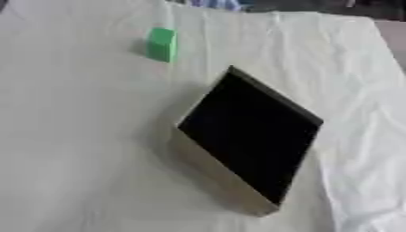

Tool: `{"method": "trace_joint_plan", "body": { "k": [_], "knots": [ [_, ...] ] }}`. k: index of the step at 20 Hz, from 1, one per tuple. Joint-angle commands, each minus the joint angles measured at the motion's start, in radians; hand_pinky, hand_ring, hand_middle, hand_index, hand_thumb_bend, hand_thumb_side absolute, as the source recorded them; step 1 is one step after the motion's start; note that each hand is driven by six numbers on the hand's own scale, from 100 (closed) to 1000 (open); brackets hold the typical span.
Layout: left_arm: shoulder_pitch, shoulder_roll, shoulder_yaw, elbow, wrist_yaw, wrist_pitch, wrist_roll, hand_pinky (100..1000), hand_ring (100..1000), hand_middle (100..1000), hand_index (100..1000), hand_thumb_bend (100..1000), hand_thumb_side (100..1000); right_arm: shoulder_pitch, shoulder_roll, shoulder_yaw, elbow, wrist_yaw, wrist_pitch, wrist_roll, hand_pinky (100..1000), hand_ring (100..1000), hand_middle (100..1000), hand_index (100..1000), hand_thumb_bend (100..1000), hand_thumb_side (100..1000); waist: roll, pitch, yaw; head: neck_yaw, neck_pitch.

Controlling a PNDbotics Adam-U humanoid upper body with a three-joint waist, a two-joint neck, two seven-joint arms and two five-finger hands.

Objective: Pick up objects on the table and place them in the box.

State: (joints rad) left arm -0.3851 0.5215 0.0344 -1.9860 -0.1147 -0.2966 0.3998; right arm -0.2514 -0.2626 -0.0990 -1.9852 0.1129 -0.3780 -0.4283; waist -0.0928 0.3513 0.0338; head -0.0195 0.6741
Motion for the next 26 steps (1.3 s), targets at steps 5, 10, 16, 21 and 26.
{"method": "trace_joint_plan", "body": {
  "k": [5, 10, 16, 21, 26],
  "knots": [
    [-0.026, 0.070, -0.001, -0.014, -0.016, 0.027, -0.017, 606, 676, 663, 814, 100, 610, -0.009, -0.038, -0.008, -0.015, 0.005, 0.000, 0.001, 655, 698, 618, 768, 100, 775, 0.014, -0.026, -0.002, 0.009, 0.010],
    [-0.123, 0.209, -0.037, -0.014, 0.007, 0.181, -0.091, 606, 678, 668, 819, 100, 607, -0.007, -0.050, -0.005, -0.015, 0.003, 0.000, 0.004, 656, 698, 618, 769, 100, 771, 0.026, -0.038, -0.002, 0.008, 0.021],
    [-0.291, 0.346, -0.106, 0.056, 0.056, 0.381, -0.200, 605, 677, 667, 822, 100, 639, -0.004, -0.062, 0.001, -0.015, -0.001, 0.000, 0.011, 655, 697, 617, 768, 100, 770, 0.033, -0.048, -0.006, 0.009, 0.028],
    [-0.501, 0.338, -0.198, 0.337, 0.012, 0.398, -0.332, 612, 681, 671, 829, 100, 650, -0.001, -0.068, 0.009, -0.015, -0.006, 0.002, 0.020, 654, 696, 617, 768, 100, 771, 0.035, -0.055, -0.010, 0.018, 0.031],
    [-0.680, 0.258, -0.262, 0.622, -0.135, 0.320, -0.492, 639, 700, 688, 837, 100, 642, 0.001, -0.071, 0.013, -0.015, -0.011, 0.003, 0.025, 654, 695, 616, 768, 100, 772, 0.033, -0.057, -0.012, 0.022, 0.029]
  ]
}}
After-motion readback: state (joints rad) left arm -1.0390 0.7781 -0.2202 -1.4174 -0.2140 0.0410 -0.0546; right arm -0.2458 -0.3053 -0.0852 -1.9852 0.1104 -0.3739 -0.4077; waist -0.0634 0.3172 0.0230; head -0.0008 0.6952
